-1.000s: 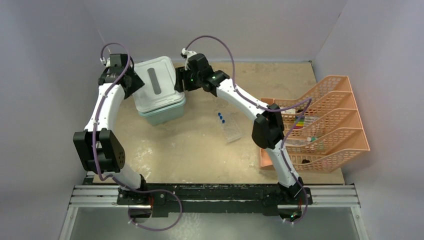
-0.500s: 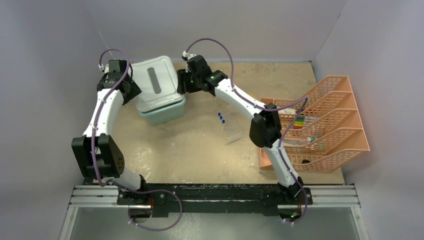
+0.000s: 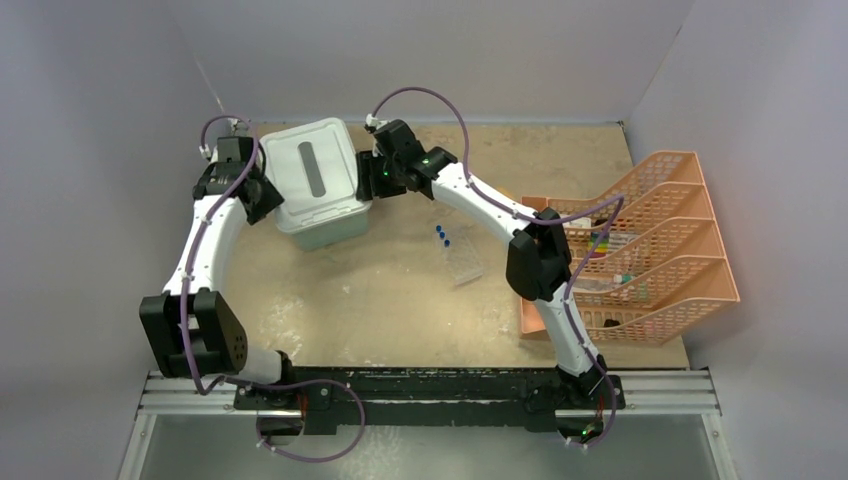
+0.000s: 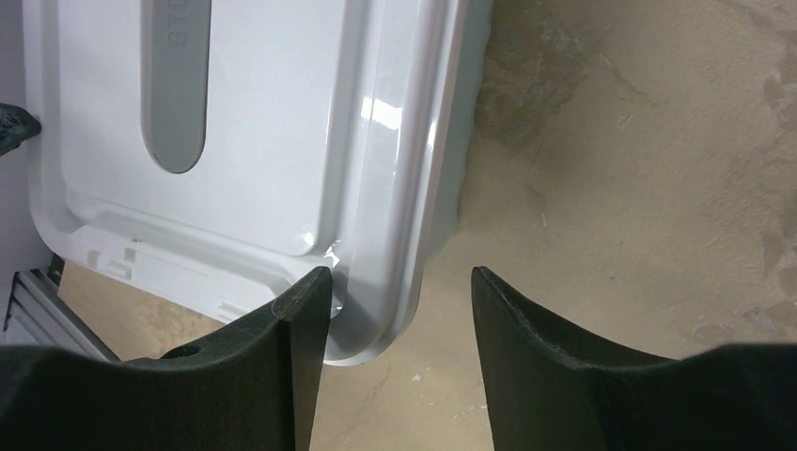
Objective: Organize the chemistry lab equipment
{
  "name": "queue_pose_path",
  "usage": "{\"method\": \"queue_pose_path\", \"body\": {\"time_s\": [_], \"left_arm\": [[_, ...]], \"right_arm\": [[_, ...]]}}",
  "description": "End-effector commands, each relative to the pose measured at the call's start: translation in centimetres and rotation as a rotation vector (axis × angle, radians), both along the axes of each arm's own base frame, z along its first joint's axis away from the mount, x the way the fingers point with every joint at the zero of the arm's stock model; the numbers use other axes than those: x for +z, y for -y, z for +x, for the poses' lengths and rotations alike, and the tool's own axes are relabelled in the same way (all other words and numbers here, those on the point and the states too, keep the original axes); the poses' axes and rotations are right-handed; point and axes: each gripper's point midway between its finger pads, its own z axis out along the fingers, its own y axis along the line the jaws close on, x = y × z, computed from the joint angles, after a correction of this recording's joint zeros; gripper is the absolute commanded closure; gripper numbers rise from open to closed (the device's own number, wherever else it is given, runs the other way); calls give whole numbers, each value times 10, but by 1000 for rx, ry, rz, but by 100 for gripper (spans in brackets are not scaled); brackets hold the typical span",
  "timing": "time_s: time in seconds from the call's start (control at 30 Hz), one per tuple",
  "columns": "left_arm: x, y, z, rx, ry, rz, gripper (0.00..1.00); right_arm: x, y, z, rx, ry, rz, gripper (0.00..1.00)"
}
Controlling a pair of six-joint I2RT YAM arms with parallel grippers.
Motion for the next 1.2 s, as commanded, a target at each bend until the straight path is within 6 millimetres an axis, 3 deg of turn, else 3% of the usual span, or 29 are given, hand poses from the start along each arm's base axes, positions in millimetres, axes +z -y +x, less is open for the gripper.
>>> {"method": "queue_pose_path", "body": {"time_s": [0.0, 0.13, 0.23, 0.43, 0.53, 0.73, 0.87, 1.0, 1.17], "left_arm": [[1, -1, -16, 13, 13, 1, 63], [-1, -1, -18, 15, 15, 4, 63], [15, -4, -5, 12, 61, 22, 59], [75, -24, 41, 41, 218, 114, 49], [85, -31, 72, 57, 269, 141, 46], [58, -42, 127, 12, 244, 138, 47], [32, -43, 155, -34, 255, 61, 55], [18, -46, 165, -44, 234, 49, 59], [-17, -54, 154, 11, 122, 57, 65]], "right_arm": [[-3, 13, -20, 32, -58, -54, 42], [2, 7, -20, 36, -66, -32, 42], [18, 3, -14, 47, -31, -18, 42], [74, -2, -14, 95, 79, 98, 37], [91, 5, -7, 77, 108, 118, 36], [102, 17, -6, 55, 134, 128, 36], [103, 20, -10, 57, 143, 140, 36], [104, 23, -12, 51, 147, 132, 36], [95, 30, -12, 26, 133, 114, 36]]}}
